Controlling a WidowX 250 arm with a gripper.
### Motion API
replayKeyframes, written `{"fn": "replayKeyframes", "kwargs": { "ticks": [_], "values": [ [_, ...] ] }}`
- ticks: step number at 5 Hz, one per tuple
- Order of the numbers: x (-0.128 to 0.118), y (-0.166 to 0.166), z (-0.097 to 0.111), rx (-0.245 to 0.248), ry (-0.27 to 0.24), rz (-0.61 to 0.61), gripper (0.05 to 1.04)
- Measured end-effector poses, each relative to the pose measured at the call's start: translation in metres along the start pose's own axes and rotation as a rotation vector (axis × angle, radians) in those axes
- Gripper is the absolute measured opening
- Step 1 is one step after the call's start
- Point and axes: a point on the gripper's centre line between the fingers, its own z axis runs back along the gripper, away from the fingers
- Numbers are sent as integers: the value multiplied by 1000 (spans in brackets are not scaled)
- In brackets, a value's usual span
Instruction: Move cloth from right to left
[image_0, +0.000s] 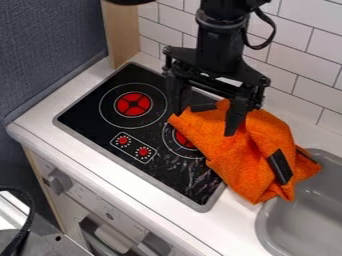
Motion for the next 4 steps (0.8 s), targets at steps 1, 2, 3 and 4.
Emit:
{"fn": "replayKeyframes", "kwargs": {
  "ticks": [1,2,3,4],
  "values": [
    [-2,0,-8,1,25,3,1000],
    [15,-2,-28,-17,34,5,1000],
    [48,-6,-51,-30,38,5,1000],
    [76,-12,-69,0,36,45,1000]
  ]
}}
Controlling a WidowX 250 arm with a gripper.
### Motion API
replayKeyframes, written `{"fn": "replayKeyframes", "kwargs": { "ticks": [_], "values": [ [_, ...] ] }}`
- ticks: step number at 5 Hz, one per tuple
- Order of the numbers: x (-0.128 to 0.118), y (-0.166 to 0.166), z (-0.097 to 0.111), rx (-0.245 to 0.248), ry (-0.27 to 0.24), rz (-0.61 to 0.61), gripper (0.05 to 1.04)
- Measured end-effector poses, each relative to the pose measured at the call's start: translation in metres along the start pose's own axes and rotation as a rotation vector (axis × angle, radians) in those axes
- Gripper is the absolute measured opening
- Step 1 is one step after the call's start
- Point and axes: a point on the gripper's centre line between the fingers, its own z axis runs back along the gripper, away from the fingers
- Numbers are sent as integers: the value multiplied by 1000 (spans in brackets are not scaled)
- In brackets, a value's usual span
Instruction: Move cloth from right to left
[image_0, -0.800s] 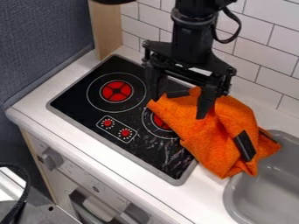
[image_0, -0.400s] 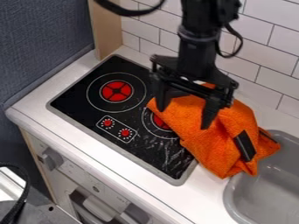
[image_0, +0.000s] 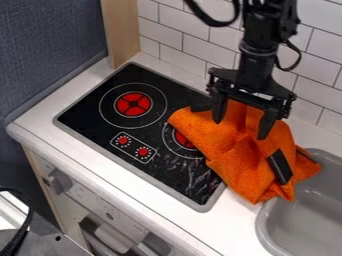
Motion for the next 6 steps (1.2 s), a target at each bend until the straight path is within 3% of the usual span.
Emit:
{"fn": "replayKeyframes", "kwargs": {
  "ticks": [1,3,4,6],
  "values": [
    [22,-10,-29,29,87,25,1000],
    [14,4,-46,-6,120,45,999],
    [11,22,-58,23,161,65,999],
    [15,38,-64,84,180,44,999]
  ]
}}
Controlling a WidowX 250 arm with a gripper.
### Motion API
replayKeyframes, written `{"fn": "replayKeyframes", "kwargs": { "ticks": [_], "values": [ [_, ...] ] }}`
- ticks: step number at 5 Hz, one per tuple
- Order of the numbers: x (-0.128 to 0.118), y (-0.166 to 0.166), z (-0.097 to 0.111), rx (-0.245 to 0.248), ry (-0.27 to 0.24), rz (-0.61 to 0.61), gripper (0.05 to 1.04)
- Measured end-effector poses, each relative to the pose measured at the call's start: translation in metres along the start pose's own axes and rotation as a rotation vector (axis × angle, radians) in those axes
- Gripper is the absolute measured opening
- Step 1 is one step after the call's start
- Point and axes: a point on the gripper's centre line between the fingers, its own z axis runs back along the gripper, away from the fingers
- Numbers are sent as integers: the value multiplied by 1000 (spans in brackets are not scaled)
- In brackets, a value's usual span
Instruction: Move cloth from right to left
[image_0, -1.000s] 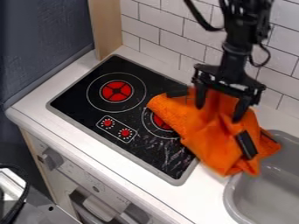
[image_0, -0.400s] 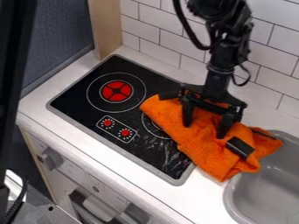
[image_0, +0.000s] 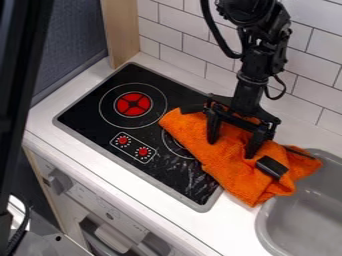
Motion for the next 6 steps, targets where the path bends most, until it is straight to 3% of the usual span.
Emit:
{"fn": "replayKeyframes", "kwargs": {
  "ticks": [2,3,5,6],
  "values": [
    [7,46,-3,-17,-4,71,999],
    [7,101,-6,-48,1,190,999],
    [3,137,-11,-36,5,236,1000],
    [0,156,-12,2,5,246,1001]
  ]
}}
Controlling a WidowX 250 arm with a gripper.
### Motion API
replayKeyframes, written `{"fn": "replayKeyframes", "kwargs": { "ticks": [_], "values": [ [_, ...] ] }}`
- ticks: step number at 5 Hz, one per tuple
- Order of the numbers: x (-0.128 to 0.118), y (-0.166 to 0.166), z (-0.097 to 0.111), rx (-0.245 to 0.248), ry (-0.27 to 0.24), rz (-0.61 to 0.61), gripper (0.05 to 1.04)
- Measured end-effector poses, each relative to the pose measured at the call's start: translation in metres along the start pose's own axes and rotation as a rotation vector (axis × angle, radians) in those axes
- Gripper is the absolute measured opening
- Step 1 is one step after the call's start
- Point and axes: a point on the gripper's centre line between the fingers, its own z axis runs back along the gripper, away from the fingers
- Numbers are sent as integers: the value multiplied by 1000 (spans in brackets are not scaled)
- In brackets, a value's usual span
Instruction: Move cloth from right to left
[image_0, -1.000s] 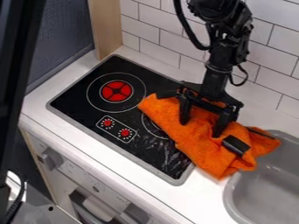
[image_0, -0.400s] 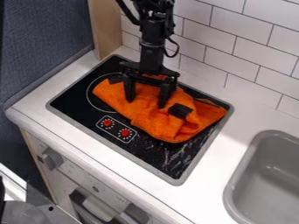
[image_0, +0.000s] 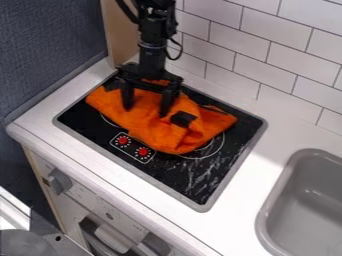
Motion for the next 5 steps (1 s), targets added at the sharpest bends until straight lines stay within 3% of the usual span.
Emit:
{"fn": "replayKeyframes", "kwargs": {
  "ticks": [1,2,3,4,5],
  "values": [
    [-3,21,3,11,-2,39,1001],
    [-12,19,4,-75,19,41,1001],
    [-15,7,14,-175,2,40,999],
    [-13,3,36,-203,-52,33,999],
    [-11,-3,59,-191,-66,53,999]
  ]
}}
